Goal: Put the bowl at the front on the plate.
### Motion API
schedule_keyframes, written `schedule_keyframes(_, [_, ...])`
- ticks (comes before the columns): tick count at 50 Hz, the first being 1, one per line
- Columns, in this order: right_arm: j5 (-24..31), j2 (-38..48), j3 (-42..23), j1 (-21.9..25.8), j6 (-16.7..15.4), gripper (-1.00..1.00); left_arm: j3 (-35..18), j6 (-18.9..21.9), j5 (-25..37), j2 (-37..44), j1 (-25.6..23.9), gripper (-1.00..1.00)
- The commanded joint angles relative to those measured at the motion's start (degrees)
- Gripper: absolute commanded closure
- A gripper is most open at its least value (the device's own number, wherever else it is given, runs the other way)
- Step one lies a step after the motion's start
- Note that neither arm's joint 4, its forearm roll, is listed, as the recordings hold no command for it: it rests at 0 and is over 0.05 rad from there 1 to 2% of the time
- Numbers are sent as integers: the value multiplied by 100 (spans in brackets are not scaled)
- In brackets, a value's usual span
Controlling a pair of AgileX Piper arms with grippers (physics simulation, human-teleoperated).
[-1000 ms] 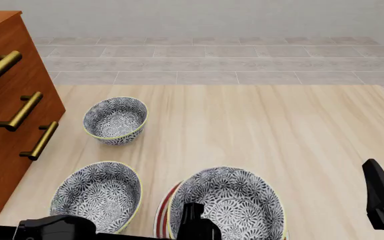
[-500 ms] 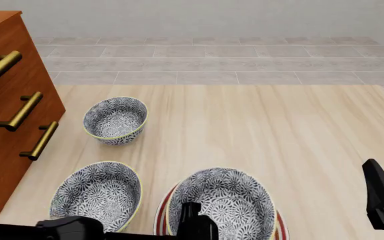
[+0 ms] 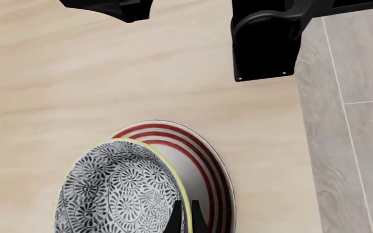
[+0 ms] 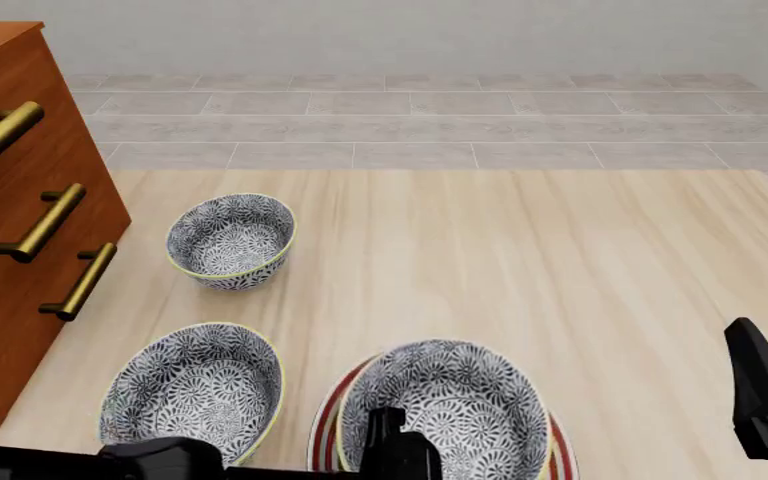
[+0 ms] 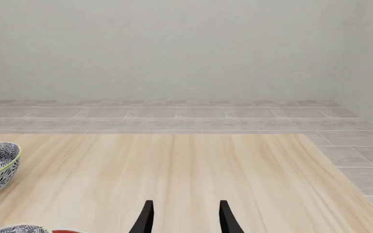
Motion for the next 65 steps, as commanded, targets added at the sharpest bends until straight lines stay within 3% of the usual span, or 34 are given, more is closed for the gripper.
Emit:
schedule_keyframes(1, [0,0,0,1,-2,-100,12,-10,-133,111,9,100])
schedule_keyframes(65, [0,0,0,-1,1,-100,76,-263,-406,549,-90,100])
